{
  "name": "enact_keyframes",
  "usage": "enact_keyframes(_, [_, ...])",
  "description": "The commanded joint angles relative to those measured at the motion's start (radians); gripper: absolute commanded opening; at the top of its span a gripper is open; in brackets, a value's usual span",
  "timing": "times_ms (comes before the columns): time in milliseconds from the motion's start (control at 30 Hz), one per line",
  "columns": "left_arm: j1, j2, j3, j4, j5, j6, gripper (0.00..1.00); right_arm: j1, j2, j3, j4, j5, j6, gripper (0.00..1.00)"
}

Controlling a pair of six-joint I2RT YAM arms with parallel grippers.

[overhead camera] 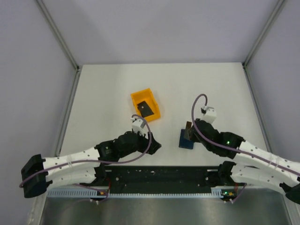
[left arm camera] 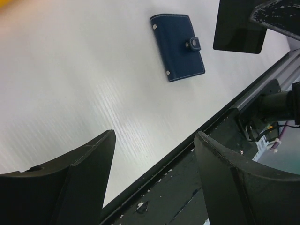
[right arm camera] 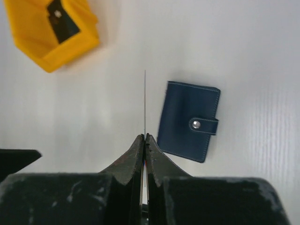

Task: Put the credit cards into the card holder
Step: Turn over the card slot in the card holder.

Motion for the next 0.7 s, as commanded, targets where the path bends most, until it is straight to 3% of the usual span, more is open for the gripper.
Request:
enact_keyframes(0, [-0.001,0.040,0.045,0.015,0.015,0.015,0.74,-0.089,0.116,0.043,-0.101,-0.122,0.002,0.00])
enact_keyframes(333, [-0.001,0.092,0.007,0.087,0.078,-0.020,0.72,-0.139,0.331,0.086,-0.104,-0.156,-0.010,0.00])
enact_keyframes(667, [-0.001,0.091,0.005,0.074,0.070,0.006,0.68,-0.149,0.428,0.130,-0.193,-0.088,-0.003,0.00])
